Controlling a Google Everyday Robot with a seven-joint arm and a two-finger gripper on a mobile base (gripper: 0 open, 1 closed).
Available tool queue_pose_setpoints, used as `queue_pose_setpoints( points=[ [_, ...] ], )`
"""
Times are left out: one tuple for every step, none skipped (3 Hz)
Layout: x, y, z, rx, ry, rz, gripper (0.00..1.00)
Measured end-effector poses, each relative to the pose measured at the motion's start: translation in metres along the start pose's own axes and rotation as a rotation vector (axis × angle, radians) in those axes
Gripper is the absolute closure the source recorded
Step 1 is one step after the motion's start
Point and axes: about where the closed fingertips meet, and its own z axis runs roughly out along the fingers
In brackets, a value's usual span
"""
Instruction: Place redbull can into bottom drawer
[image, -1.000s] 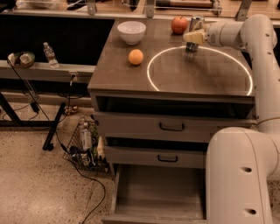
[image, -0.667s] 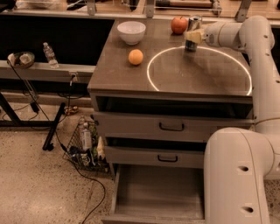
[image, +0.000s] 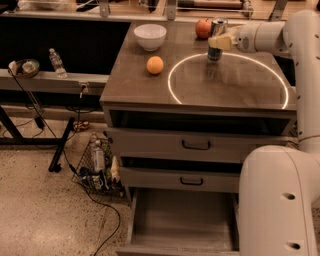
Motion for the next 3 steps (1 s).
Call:
queue_pose_setpoints(
  points=[
    [-0.006,0.038,-0.040,-0.140,0.025,-0.009,1.00],
    [0.003,0.076,-0.091,-0.255,0.083,0.016,1.00],
    [0.008,0.104,-0.155,-0.293,0.115,0.058,1.00]
  ],
)
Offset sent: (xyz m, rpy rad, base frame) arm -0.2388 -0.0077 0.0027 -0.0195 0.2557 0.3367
